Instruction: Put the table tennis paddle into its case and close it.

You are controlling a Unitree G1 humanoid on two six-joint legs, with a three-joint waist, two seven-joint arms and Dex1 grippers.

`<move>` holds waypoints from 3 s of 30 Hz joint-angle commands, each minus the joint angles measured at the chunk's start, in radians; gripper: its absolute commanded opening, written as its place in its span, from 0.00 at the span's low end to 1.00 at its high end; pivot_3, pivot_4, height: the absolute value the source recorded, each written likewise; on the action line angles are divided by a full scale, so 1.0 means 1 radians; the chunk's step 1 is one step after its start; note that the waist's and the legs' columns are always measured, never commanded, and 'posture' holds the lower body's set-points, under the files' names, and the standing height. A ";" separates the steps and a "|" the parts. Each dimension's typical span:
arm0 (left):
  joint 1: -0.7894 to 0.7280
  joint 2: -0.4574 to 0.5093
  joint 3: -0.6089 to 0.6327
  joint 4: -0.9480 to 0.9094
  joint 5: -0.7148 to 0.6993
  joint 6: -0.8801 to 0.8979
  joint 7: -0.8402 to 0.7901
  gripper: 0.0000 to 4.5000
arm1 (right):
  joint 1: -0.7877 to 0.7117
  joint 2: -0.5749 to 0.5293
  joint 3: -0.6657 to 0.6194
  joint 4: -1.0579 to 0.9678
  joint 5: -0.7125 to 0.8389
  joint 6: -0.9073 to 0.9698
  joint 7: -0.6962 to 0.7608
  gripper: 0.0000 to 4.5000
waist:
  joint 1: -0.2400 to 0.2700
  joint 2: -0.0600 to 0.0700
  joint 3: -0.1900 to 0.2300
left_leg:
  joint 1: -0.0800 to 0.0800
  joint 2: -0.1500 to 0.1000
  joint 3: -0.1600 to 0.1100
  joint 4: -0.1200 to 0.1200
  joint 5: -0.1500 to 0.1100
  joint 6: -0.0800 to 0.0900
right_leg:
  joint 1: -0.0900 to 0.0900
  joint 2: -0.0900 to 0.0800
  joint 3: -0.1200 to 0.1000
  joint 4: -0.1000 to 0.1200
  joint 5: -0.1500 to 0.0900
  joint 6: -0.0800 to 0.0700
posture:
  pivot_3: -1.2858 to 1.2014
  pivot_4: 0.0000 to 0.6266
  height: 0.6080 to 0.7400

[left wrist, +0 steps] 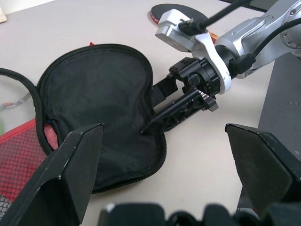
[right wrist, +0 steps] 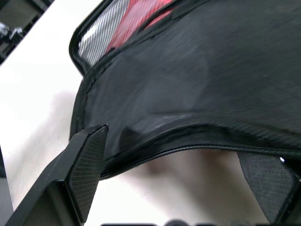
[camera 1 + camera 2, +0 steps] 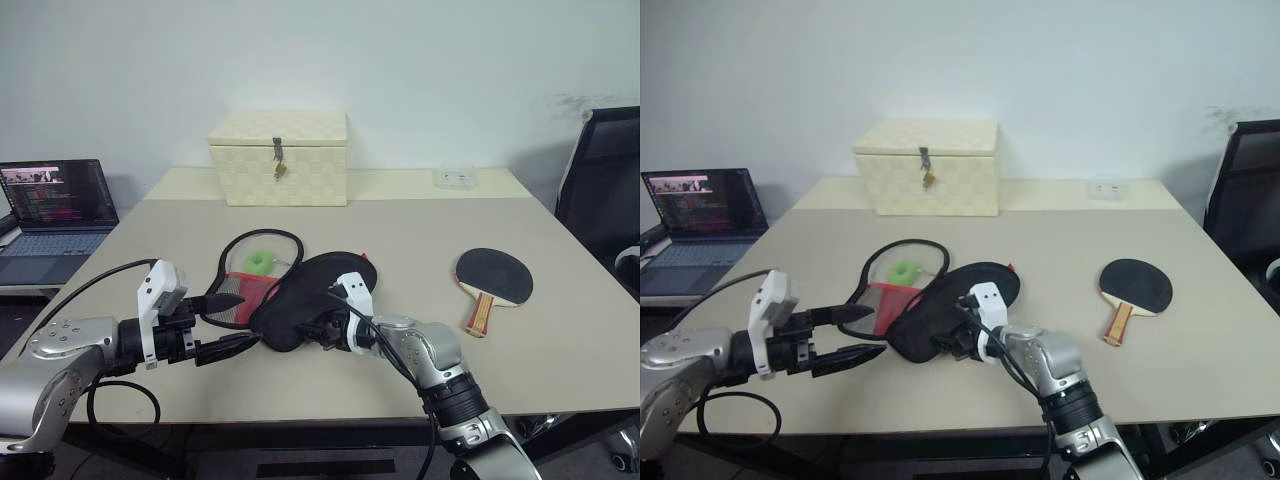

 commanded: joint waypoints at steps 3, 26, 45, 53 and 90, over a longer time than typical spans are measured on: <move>-0.003 -0.004 0.017 -0.020 0.000 -0.022 0.006 1.00 | -0.015 0.018 -0.039 -0.048 0.040 0.034 0.002 0.80 | -0.001 0.000 0.000 | 0.000 0.000 0.000 0.000 0.000 0.000 | 0.000 0.000 0.000 0.000 0.000 0.000 | 0.52 0.24 1.00; -0.063 -0.039 -0.055 0.009 0.024 -0.065 -0.018 1.00 | -0.049 -0.209 -0.190 -0.059 0.116 0.145 0.054 0.01 | 0.005 0.000 0.000 | 0.000 -0.001 0.001 0.000 0.000 0.000 | 0.000 0.000 0.000 0.000 0.000 0.000 | 0.52 0.24 1.00; -0.147 -0.064 -0.148 0.058 0.057 -0.089 -0.055 1.00 | -0.024 -0.545 -0.114 -0.047 0.089 0.160 0.253 0.01 | 0.005 0.000 0.001 | 0.000 -0.001 0.001 -0.001 0.000 0.000 | -0.001 0.001 0.000 0.000 -0.001 0.000 | 0.52 0.24 1.00; -0.153 -0.073 -0.158 0.058 0.064 -0.092 -0.052 1.00 | -0.077 -0.561 -0.153 0.027 0.038 0.082 0.220 0.36 | 0.006 0.000 0.001 | -0.001 -0.001 0.001 -0.001 0.000 0.000 | -0.001 0.001 0.000 0.000 -0.001 0.000 | 0.52 0.24 1.00; -0.357 -0.163 -0.274 0.223 0.155 -0.158 -0.152 1.00 | 0.147 -0.414 -0.391 -0.151 -0.163 0.044 -0.279 0.86 | 0.011 0.001 0.002 | -0.007 -0.002 0.006 0.002 0.002 -0.003 | -0.013 0.003 0.004 0.014 -0.001 -0.001 | 0.52 0.24 1.00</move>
